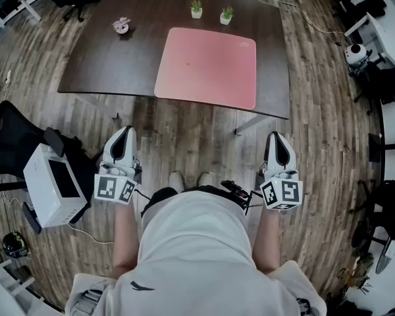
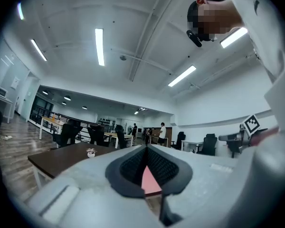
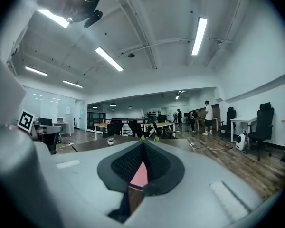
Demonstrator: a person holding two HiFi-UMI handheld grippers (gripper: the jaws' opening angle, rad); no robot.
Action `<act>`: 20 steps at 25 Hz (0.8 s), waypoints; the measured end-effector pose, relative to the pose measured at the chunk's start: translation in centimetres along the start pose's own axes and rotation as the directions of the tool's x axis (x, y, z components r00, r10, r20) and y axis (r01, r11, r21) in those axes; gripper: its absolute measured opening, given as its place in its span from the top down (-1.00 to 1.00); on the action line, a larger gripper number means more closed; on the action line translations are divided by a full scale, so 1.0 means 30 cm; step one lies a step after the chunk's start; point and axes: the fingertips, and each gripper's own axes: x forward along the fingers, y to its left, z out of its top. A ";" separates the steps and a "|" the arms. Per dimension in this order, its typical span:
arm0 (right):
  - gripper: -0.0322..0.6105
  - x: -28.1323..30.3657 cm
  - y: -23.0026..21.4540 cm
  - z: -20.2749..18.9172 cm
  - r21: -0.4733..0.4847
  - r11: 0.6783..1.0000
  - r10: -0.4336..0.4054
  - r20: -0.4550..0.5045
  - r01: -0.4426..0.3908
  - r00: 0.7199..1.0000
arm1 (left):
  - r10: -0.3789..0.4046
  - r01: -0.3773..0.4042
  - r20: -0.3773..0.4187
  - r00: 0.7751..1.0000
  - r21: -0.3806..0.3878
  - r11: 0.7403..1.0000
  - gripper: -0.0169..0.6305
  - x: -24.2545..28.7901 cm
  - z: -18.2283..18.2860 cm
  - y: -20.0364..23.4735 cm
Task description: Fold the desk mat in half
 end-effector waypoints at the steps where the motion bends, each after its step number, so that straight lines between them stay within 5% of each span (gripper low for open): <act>1: 0.90 0.000 0.001 0.000 0.000 1.000 0.000 0.000 0.000 1.000 | 0.000 0.000 0.000 1.000 -0.001 1.000 0.95 -0.001 0.000 0.001; 20: 0.90 0.013 0.023 0.003 0.040 0.999 -0.034 0.013 0.034 0.999 | -0.008 0.008 -0.004 1.000 -0.014 1.000 0.95 -0.008 -0.001 0.051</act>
